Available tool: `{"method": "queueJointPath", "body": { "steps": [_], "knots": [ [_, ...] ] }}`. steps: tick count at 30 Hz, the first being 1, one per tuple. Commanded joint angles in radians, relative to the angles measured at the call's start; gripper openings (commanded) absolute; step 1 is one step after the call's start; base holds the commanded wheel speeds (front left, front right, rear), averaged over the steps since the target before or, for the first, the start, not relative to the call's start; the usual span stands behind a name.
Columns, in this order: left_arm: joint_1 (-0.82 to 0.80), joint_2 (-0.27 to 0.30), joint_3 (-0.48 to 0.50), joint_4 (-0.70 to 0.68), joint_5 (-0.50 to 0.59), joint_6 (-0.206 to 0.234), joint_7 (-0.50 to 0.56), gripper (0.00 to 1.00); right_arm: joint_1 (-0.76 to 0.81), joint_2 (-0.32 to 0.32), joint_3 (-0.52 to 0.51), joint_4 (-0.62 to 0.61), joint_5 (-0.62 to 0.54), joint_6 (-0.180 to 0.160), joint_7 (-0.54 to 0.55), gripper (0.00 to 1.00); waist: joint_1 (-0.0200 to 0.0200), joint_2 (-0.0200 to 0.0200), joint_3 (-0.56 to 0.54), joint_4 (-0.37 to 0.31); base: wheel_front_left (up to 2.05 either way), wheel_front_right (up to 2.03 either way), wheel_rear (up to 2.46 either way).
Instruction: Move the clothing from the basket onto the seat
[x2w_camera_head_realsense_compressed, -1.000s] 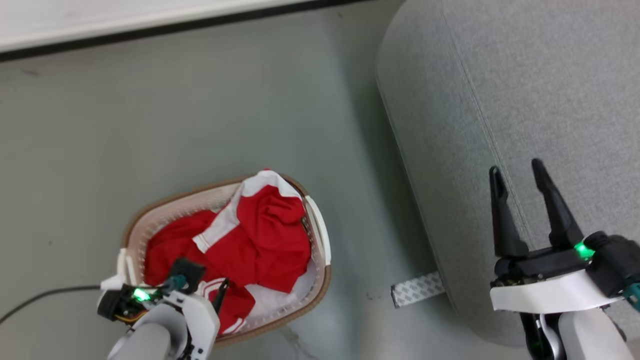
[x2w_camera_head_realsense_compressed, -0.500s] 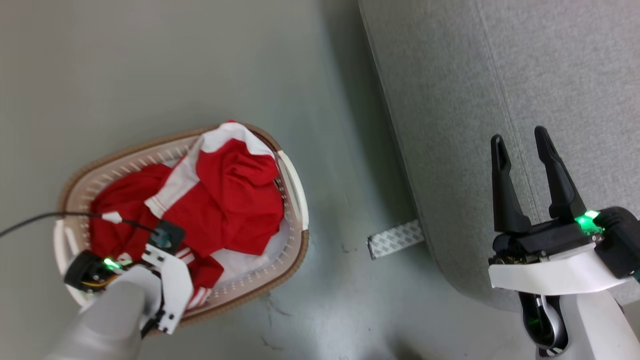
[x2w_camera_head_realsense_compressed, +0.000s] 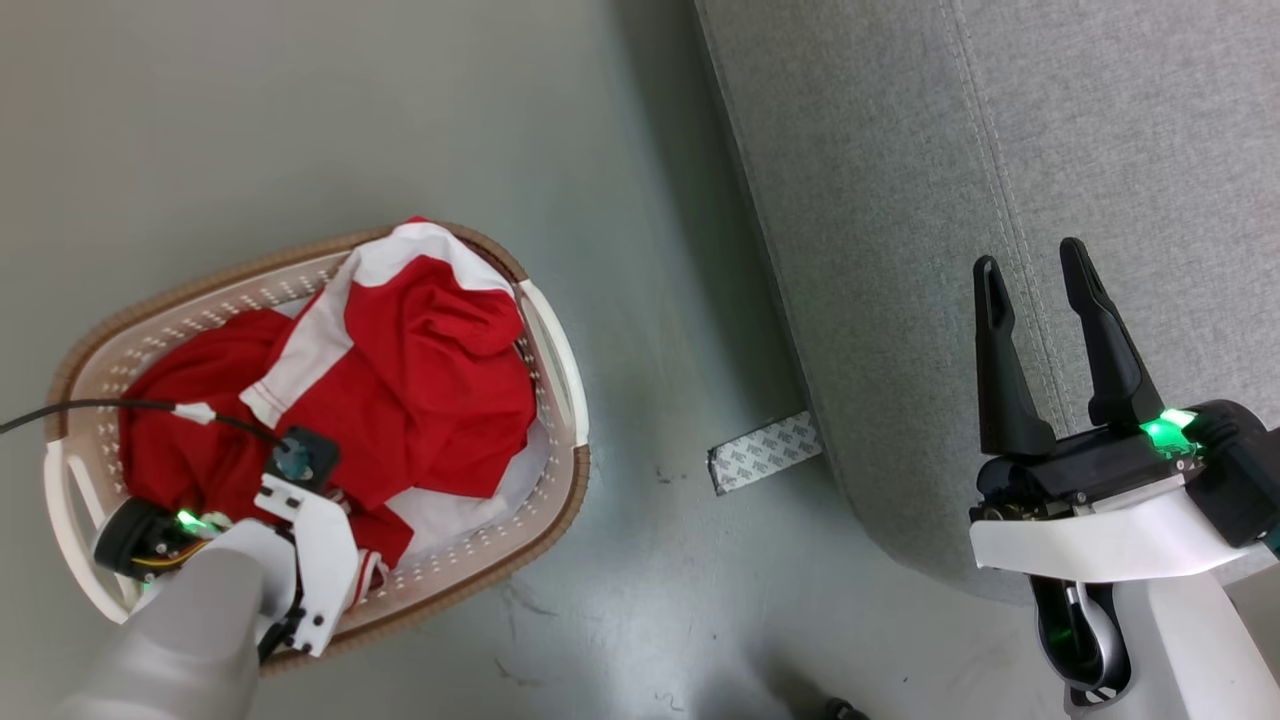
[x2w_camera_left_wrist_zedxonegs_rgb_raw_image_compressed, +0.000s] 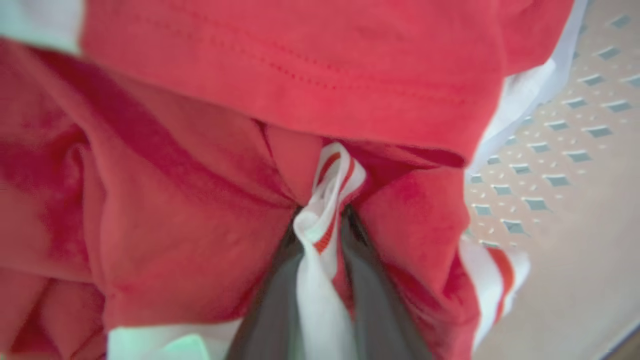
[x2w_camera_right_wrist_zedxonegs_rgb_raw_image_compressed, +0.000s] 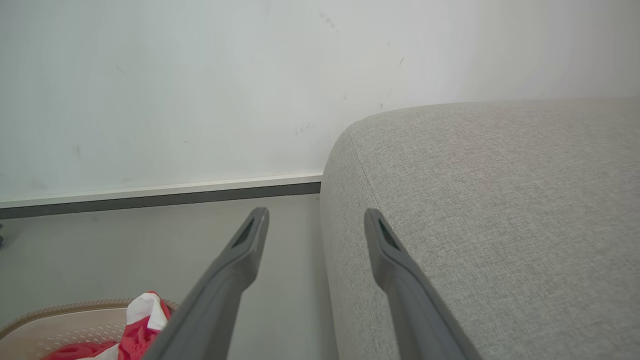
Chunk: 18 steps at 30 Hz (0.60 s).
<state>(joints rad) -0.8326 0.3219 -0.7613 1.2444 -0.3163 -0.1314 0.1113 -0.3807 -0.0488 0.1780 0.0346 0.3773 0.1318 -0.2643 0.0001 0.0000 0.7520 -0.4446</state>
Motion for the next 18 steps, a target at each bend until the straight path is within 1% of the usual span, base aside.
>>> {"method": "queueJointPath", "body": {
  "steps": [1, 2, 7, 10, 14, 16, 18],
  "knots": [
    [0.001, -0.001, -0.007, 0.004, -0.013, 0.002, -0.014, 0.07, -0.006, -0.003, -0.004, 0.009, 0.004, -0.002, 0.0, 1.0, -0.0001, 0.0, -0.01, 0.004, 0.0, 0.0, 0.0],
    [0.002, -0.002, -0.009, 0.005, -0.017, 0.002, -0.023, 0.0, -0.008, -0.003, -0.004, 0.011, 0.004, -0.002, 0.0, 1.0, -0.0001, 0.0, -0.015, 0.006, 0.0, 0.0, 0.0],
    [0.023, -0.02, -0.011, 0.012, -0.052, 0.002, -0.061, 0.0, -0.005, -0.003, -0.005, 0.02, -0.01, -0.002, 0.0, 1.0, -0.0001, 0.0, -0.062, 0.023, 0.0, 0.0, 0.0],
    [0.038, -0.042, -0.009, 0.014, -0.067, 0.002, -0.096, 0.0, 0.003, -0.003, -0.01, 0.027, -0.02, -0.002, 0.0, 1.0, -0.0001, 0.0, -0.113, 0.041, 0.0, 0.0, 0.0],
    [0.074, -0.071, -0.009, 0.011, -0.097, 0.002, -0.17, 0.0, 0.02, -0.003, -0.01, 0.033, -0.033, -0.002, 0.0, 1.0, -0.0001, 0.0, -0.194, 0.068, 0.0, 0.0, 0.0],
    [0.082, -0.078, -0.01, 0.012, -0.106, 0.002, -0.18, 0.0, 0.025, -0.003, -0.009, 0.035, -0.038, -0.002, 0.0, 1.0, -0.0001, 0.0, -0.213, 0.076, 0.0, 0.0, 0.0],
    [0.096, -0.094, -0.012, 0.012, -0.12, 0.002, -0.201, 0.0, 0.037, -0.003, -0.011, 0.044, -0.048, -0.002, 0.0, 1.0, -0.0001, 0.0, -0.256, 0.094, 0.0, 0.0, 0.0]
  ]
}}
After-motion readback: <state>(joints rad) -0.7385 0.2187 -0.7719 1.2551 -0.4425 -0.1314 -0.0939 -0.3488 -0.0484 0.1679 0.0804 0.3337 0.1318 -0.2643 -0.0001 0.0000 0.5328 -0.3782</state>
